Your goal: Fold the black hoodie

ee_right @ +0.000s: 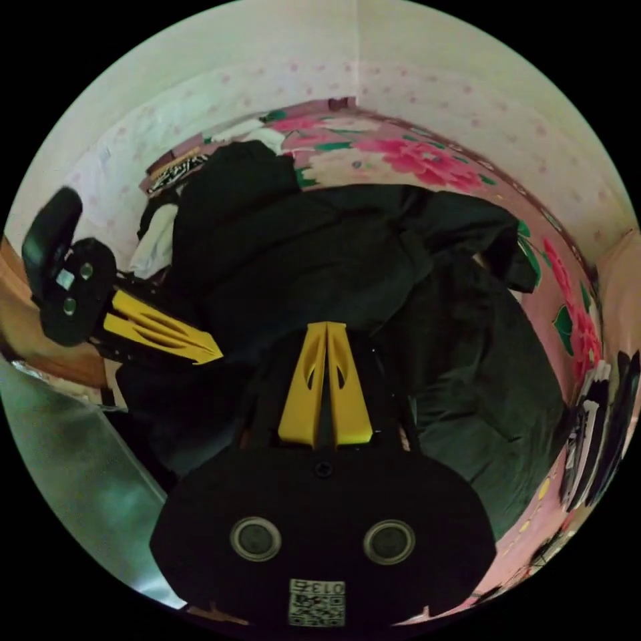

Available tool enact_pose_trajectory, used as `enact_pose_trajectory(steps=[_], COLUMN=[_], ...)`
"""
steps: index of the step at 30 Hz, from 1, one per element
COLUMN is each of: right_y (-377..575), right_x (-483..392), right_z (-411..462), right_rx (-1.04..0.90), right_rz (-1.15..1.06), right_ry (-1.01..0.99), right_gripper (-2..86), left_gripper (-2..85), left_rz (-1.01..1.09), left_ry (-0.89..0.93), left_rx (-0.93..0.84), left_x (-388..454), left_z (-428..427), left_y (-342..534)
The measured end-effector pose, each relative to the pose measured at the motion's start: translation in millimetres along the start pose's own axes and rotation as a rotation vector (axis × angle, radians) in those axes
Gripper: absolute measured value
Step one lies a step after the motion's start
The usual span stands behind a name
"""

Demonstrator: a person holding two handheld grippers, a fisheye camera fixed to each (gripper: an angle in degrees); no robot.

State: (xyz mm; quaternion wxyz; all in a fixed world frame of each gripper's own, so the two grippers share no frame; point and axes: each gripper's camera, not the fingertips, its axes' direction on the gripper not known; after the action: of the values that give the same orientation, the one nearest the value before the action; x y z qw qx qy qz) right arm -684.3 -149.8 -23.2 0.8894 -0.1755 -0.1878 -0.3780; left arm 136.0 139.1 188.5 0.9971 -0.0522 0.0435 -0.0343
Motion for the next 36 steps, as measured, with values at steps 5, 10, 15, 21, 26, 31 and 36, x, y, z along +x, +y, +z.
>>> enact_pose_trajectory(steps=[5, 10, 15, 21, 26, 31, 36], right_y=[-9.0, -15.1, -38.2, -102.8, -144.9, -176.6, -225.2], right_x=[40.1, 128.8, 258.7, 343.7, 364.4, 340.4, 293.3], right_z=[33.0, -23.2, -42.8, -20.7, 22.6, 48.2, 4.8], right_rx=[-0.188, 0.093, 0.137, 0.026, -0.141, -0.379, -0.385], right_rz=[0.048, 0.293, 0.507, 0.43, 0.342, 0.165, -0.22], right_ry=[-0.166, -0.147, 0.001, 0.046, -0.054, -0.016, 0.582], right_gripper=[0.3, 2.4, 11.4, 13.2, 13.0, 4.8, 2.5], left_gripper=[-0.2, 0.3, 5.5, 11.2, 13.1, 3.2, 0.0], left_rz=[-0.115, -0.233, -0.317, -0.35, -0.265, -0.135, 0.01], left_ry=[0.197, 0.024, 0.049, 0.333, 0.347, 0.149, 0.079], left_rx=[-0.017, 0.222, 0.362, 0.319, 0.171, 0.073, 0.213], left_x=[-41.5, -113.9, -243.8, -363.6, -386.7, -380.9, -408.3], left_z=[-3.9, -62.2, -92.0, -67.9, -31.7, -20.7, -71.8], left_y=[-9.5, -23.7, -102.7, -234.0, -315.7, -348.8, -351.3])
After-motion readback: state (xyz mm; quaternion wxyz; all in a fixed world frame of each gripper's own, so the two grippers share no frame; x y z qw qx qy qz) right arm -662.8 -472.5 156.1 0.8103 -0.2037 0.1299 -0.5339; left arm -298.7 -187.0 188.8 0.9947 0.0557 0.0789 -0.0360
